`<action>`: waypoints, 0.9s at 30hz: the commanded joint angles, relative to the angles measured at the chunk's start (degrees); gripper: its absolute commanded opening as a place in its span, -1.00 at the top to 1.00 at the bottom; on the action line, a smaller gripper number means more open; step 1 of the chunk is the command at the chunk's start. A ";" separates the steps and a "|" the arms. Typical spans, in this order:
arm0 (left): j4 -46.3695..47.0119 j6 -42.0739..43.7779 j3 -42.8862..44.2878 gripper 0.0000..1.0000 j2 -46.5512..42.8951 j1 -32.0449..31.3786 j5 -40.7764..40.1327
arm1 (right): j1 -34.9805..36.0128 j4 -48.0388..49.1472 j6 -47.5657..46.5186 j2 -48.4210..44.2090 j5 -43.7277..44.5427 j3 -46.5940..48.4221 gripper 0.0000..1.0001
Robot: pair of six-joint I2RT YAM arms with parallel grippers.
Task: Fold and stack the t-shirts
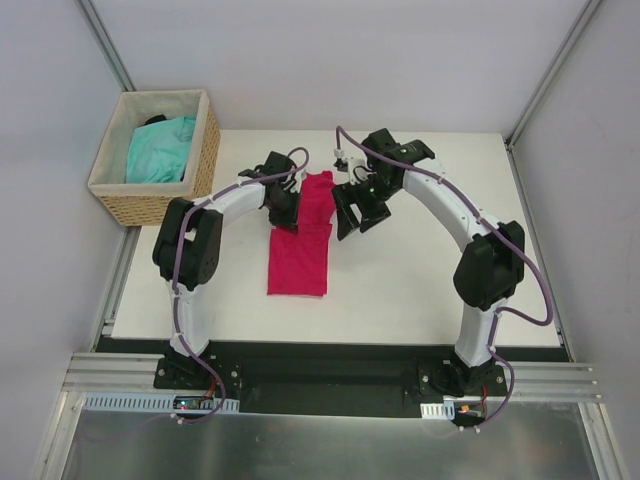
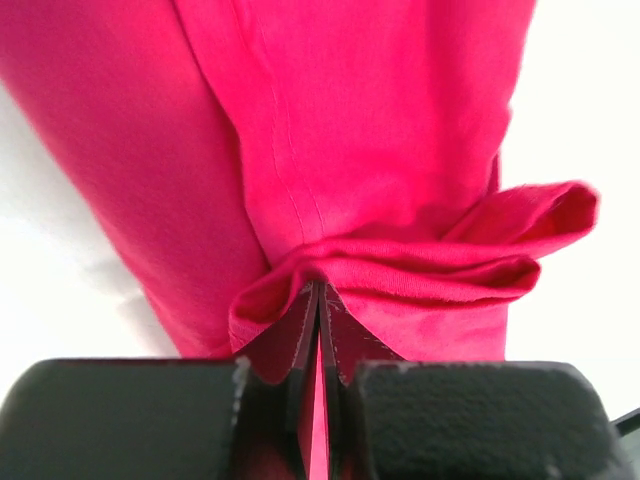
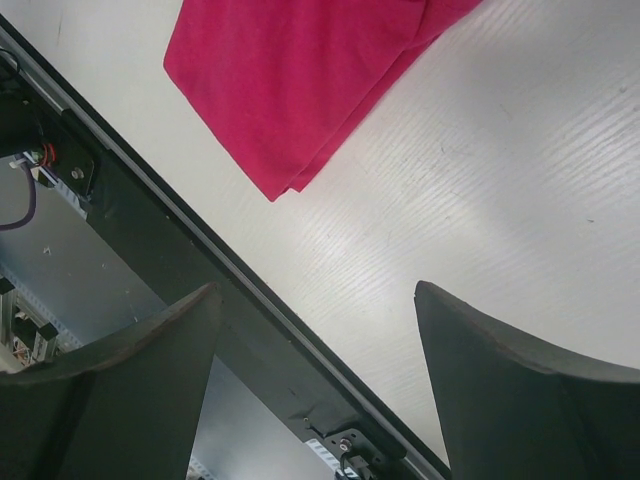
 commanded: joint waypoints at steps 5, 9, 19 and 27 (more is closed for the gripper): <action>-4.60 0.90 8.80 0.71 -10.18 0.97 2.17 | -3.45 -1.04 -1.02 -2.23 0.35 3.00 -0.64; -5.40 -0.42 4.95 0.44 -13.43 0.36 6.13 | -4.07 0.97 -0.59 -1.09 1.05 2.65 -0.64; -5.66 0.46 -7.98 0.58 -21.00 -3.95 5.79 | -5.12 8.54 1.96 4.63 -5.10 4.84 -0.29; -6.81 -0.24 -9.91 0.28 -22.21 -5.09 3.60 | -5.48 10.82 3.11 6.13 -12.55 4.34 -0.32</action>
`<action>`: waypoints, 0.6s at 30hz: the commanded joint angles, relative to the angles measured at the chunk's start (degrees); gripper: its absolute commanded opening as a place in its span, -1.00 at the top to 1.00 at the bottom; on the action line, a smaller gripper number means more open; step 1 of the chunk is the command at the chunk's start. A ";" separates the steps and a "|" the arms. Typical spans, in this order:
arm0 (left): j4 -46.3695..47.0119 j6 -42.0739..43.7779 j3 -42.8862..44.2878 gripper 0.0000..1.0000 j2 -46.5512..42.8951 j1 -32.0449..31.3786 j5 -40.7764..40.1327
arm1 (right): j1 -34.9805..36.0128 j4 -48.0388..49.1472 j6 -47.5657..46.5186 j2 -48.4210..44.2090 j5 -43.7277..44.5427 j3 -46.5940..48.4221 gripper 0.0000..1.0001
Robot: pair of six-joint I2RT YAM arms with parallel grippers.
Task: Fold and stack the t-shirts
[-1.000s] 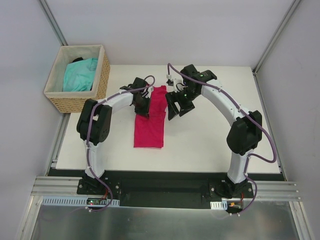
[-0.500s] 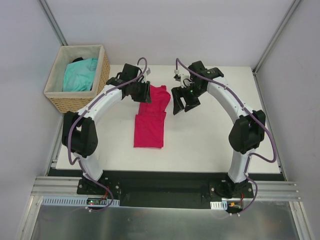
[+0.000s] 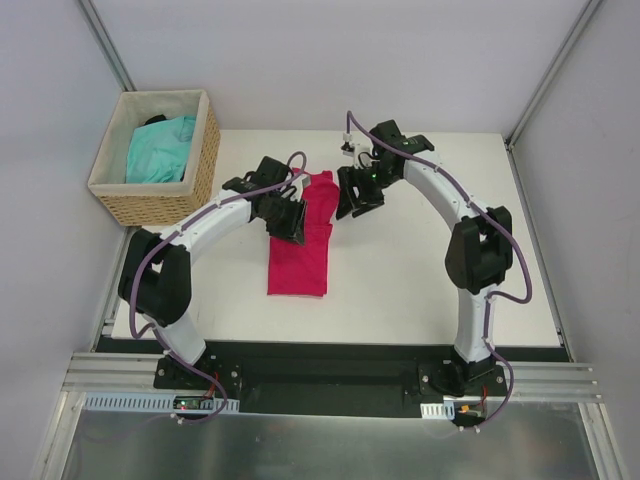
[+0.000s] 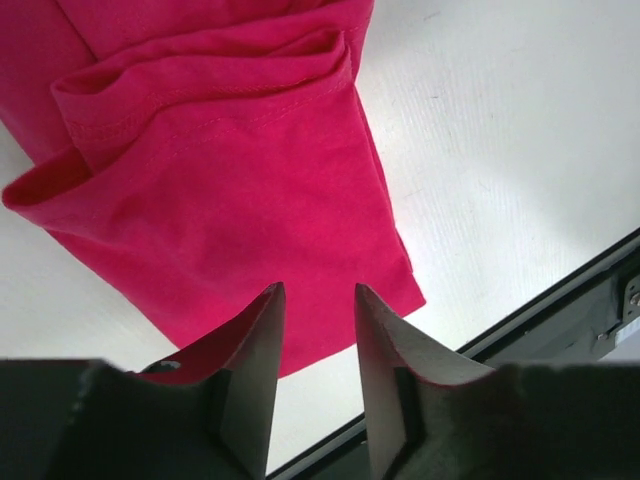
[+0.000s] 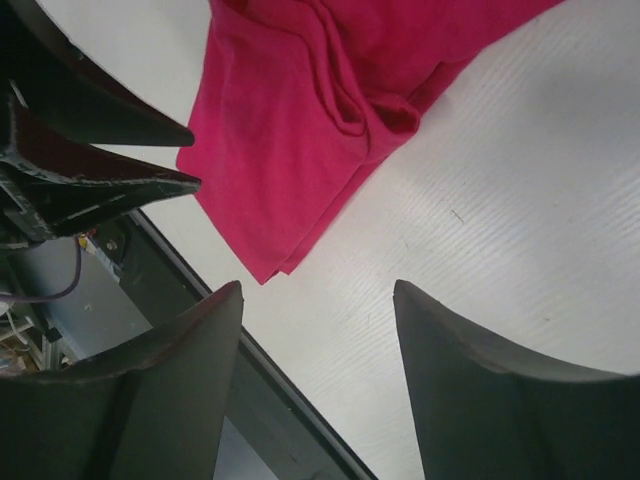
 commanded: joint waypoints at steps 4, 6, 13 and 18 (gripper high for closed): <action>-1.84 -1.47 -5.43 0.04 -6.11 -0.33 -9.08 | -0.30 -1.04 -0.54 -2.43 -8.45 -3.54 -0.52; -2.55 -3.66 -5.70 0.03 -5.32 -0.15 -11.26 | -0.12 -5.97 -2.99 -2.34 -7.32 -5.12 -0.61; -4.13 -2.97 -3.59 0.13 -1.63 -0.50 -6.27 | -0.21 -6.16 -3.02 -7.52 -4.67 -13.81 -0.93; -2.39 -2.36 -3.50 0.95 1.18 -1.21 -6.80 | -0.21 -0.63 -0.20 -10.59 -1.34 -16.20 -0.93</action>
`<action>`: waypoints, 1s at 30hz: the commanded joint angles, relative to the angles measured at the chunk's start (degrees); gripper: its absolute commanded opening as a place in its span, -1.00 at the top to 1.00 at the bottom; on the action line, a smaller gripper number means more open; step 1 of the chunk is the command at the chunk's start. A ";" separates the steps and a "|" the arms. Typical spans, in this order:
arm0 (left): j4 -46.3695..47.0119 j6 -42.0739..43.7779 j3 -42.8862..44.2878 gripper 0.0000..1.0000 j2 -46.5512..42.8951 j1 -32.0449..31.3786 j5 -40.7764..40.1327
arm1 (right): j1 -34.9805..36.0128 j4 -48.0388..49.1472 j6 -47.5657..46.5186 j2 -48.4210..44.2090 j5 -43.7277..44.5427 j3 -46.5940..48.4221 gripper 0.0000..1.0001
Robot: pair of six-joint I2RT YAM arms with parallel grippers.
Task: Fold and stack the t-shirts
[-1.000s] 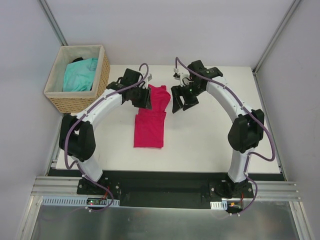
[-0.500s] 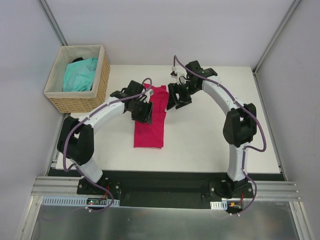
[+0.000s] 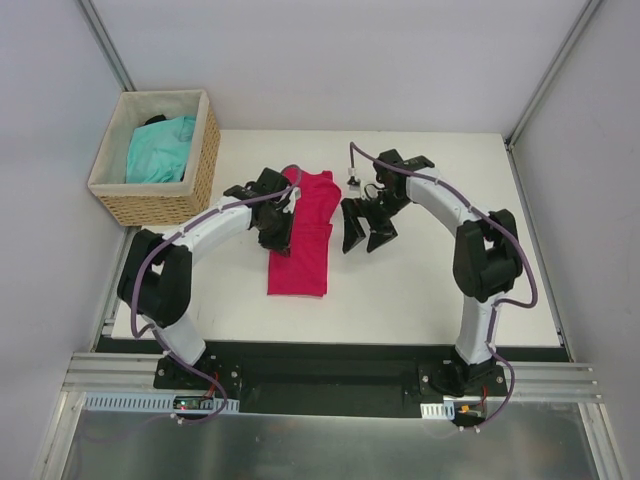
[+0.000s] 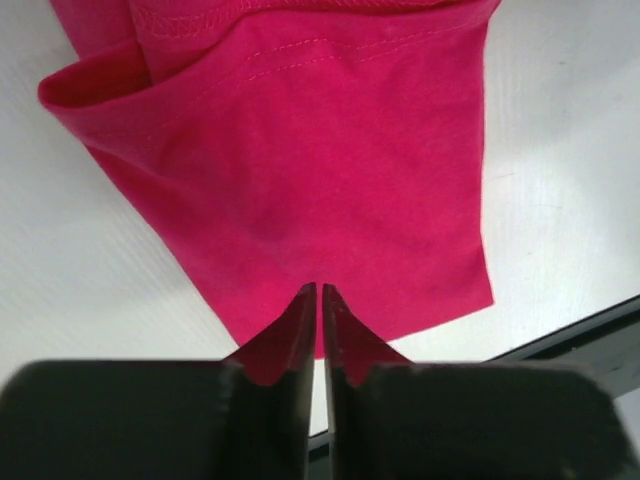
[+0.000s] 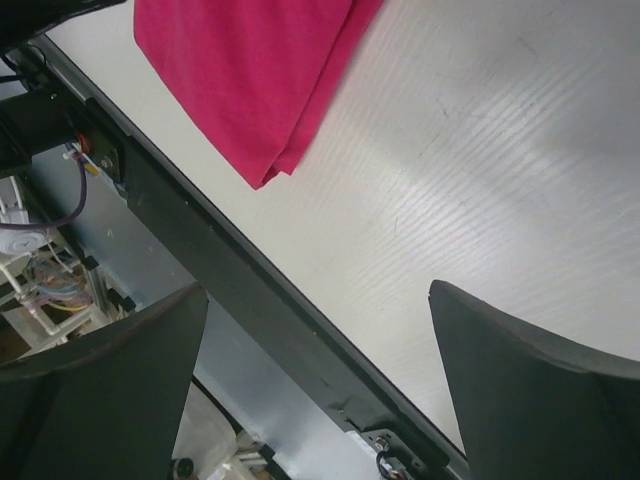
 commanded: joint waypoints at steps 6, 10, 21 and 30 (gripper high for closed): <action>4.07 3.10 2.81 1.00 5.35 -1.17 -1.74 | -0.03 7.68 3.64 -10.59 10.24 -1.73 -0.93; 4.16 4.50 6.07 1.00 6.76 -1.17 -1.92 | -0.03 9.79 3.99 -14.54 13.06 -4.19 -0.93; 6.26 5.30 8.37 1.00 12.56 -1.25 -0.51 | 0.32 8.74 3.99 -14.99 12.71 -3.41 -0.93; 11.10 4.07 5.28 1.00 15.63 -1.25 0.37 | 0.23 7.07 1.27 -16.57 15.00 -2.18 -0.93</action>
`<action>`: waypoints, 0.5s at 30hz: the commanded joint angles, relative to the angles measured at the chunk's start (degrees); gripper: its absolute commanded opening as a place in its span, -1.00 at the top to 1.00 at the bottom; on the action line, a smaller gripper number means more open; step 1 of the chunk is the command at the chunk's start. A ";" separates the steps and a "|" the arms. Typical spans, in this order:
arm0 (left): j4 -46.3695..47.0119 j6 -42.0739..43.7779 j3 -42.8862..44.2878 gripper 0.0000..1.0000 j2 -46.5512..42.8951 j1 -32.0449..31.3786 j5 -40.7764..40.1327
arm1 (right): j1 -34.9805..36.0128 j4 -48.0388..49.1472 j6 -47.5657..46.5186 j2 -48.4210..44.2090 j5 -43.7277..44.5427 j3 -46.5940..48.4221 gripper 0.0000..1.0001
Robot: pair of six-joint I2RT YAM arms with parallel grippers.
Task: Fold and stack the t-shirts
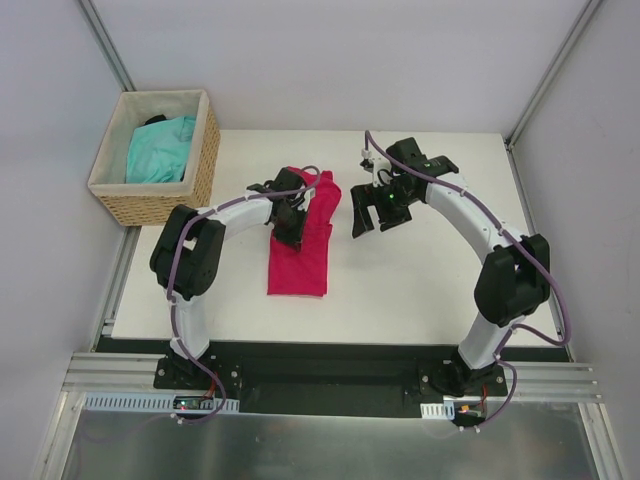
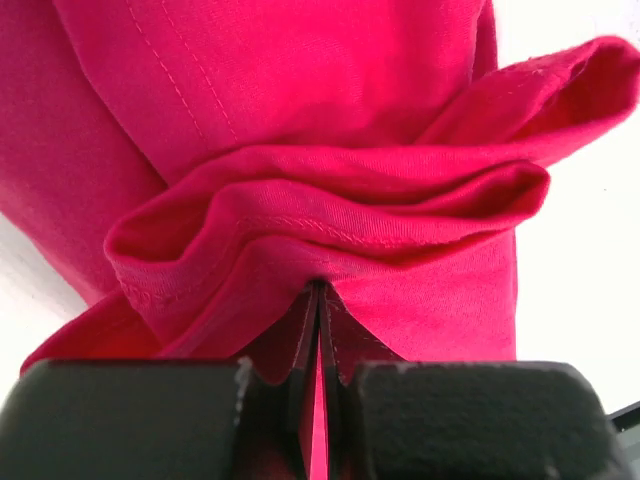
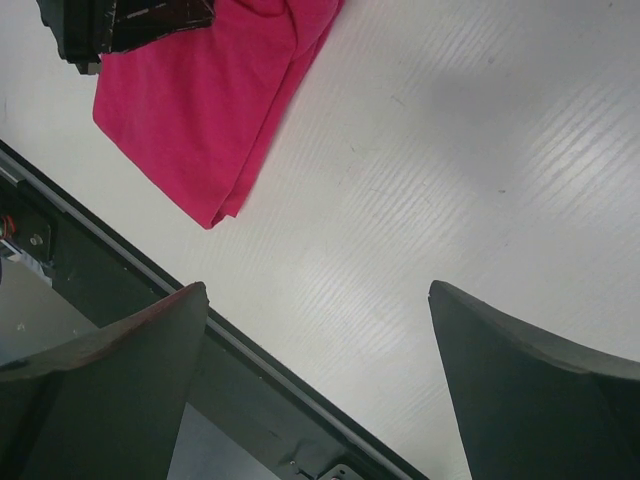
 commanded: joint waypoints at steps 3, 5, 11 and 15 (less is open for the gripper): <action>3.37 -0.77 -0.97 1.00 2.16 -0.58 4.11 | 0.16 -1.87 -2.25 -4.23 1.78 1.67 -0.93; 3.37 -0.68 -1.14 1.00 2.60 -1.19 5.87 | 0.17 -2.14 -2.60 -4.58 2.74 1.58 -0.93; 2.67 0.99 0.87 1.00 5.49 -4.00 11.50 | 0.17 -2.93 -3.22 -4.84 3.09 1.23 -0.93; 0.82 2.39 2.54 1.00 6.82 -6.02 13.96 | 0.08 -3.19 -3.92 -5.19 3.71 0.97 -0.93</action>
